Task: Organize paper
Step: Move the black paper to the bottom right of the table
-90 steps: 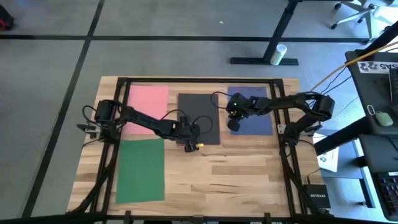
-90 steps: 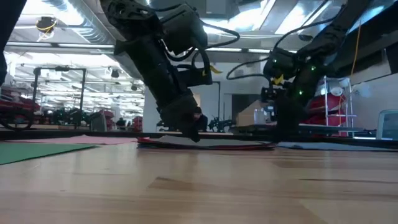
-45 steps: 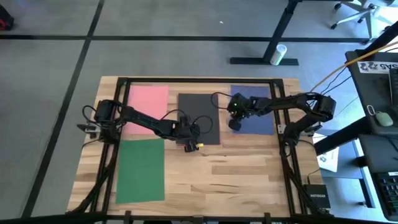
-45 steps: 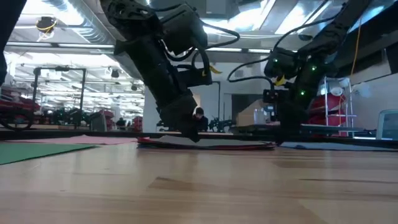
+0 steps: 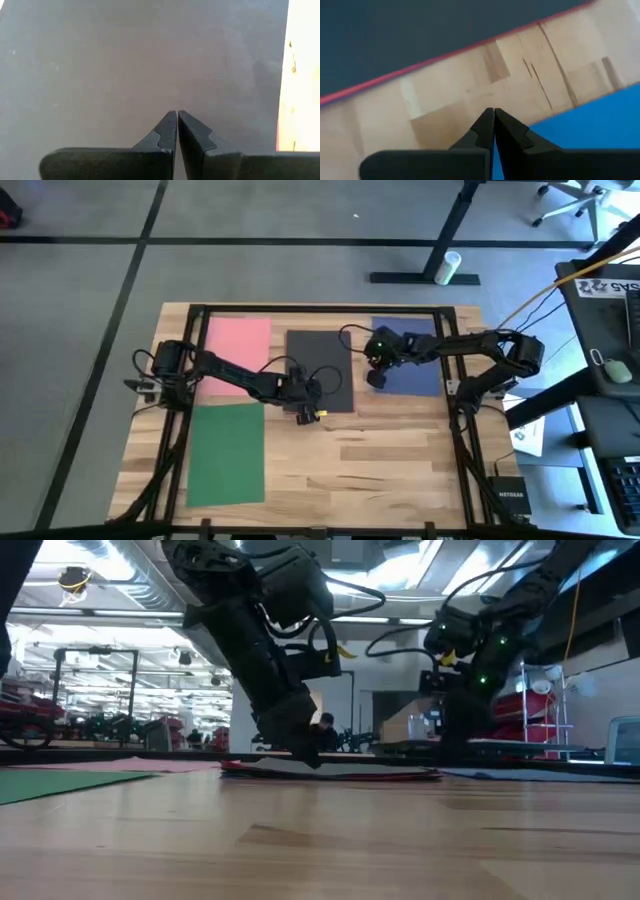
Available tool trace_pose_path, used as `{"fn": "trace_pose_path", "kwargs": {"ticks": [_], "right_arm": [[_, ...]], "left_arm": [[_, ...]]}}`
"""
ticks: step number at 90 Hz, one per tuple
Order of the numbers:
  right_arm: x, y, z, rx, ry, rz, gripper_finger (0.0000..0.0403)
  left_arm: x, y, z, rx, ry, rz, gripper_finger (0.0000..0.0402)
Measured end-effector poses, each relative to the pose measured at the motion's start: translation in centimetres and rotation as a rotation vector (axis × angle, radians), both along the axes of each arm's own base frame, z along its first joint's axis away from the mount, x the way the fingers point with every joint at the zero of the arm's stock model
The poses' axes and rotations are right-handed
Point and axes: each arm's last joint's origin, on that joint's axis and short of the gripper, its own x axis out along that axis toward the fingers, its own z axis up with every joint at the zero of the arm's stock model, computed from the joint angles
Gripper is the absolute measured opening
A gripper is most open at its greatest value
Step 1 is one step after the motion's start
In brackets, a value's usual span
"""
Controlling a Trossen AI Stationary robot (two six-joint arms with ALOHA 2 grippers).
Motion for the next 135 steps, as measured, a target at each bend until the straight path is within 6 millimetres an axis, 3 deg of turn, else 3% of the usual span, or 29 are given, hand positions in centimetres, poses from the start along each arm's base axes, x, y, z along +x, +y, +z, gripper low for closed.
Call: {"fn": "trace_pose_path", "kwargs": {"ticks": [13, 34, 59, 75, 135], "right_arm": [[0.8, 2.2, 0.0, 0.110, -0.049, 0.214, 0.0000], [1.9, 7.1, -0.1, 0.069, -0.002, 0.425, 0.0008], [2.9, 11.1, 0.3, -0.039, -0.050, 0.468, 0.0077], [3.4, 11.7, 0.6, -0.035, -0.104, 0.466, 0.0106], [4.1, 11.8, -1.9, 0.019, -0.055, 0.484, 0.0108]], "left_arm": [[0.0, 0.0, 0.0, 0.000, 0.000, 0.001, 0.0000], [0.0, 0.0, 0.0, -0.002, -0.001, 0.003, 0.0000], [0.0, 0.1, 0.0, -0.003, -0.006, 0.008, 0.0000], [0.1, 0.6, 0.1, -0.008, -0.014, 0.025, 0.0000], [0.2, 1.3, 0.1, -0.013, -0.033, 0.051, 0.0000]]}}
